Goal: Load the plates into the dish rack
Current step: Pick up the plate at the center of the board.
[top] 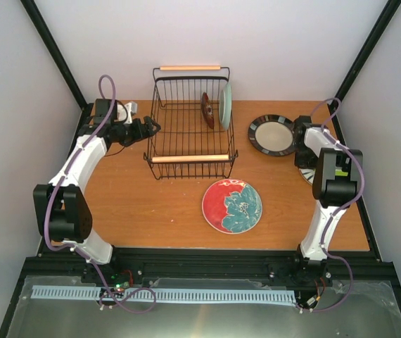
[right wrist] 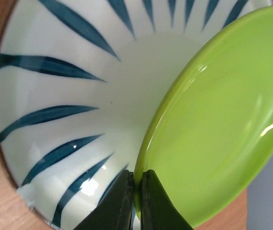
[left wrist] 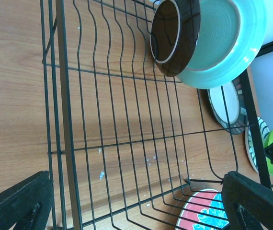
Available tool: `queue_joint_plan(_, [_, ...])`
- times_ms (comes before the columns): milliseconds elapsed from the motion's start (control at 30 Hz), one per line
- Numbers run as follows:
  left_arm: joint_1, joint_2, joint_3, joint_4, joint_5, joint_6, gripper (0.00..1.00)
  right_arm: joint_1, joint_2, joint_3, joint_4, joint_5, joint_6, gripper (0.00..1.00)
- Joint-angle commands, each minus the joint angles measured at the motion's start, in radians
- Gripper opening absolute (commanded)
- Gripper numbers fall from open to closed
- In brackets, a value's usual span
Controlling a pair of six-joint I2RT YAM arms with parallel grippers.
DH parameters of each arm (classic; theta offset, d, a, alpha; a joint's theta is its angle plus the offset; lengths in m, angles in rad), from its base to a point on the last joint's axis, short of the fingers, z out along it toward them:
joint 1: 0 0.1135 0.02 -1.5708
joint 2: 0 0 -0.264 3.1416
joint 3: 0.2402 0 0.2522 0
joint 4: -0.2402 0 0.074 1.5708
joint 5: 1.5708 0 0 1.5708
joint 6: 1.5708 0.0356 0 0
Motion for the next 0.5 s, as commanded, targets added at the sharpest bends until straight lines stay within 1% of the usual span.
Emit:
queue_joint_plan(0, [0.002,-0.043,0.057,-0.002,0.008,0.01,0.97,-0.006,-0.08,0.006,-0.013,-0.016,0.012,0.03])
queue_joint_plan(267, [0.003,-0.075,0.027,0.003,0.023,0.003,0.97,0.041,-0.133,0.021,-0.043,-0.045,0.014,0.03])
queue_joint_plan(467, [0.002,-0.103,0.009,-0.003,0.017,0.007,0.97,0.139,-0.132,-0.002,-0.049,-0.06,0.034,0.03])
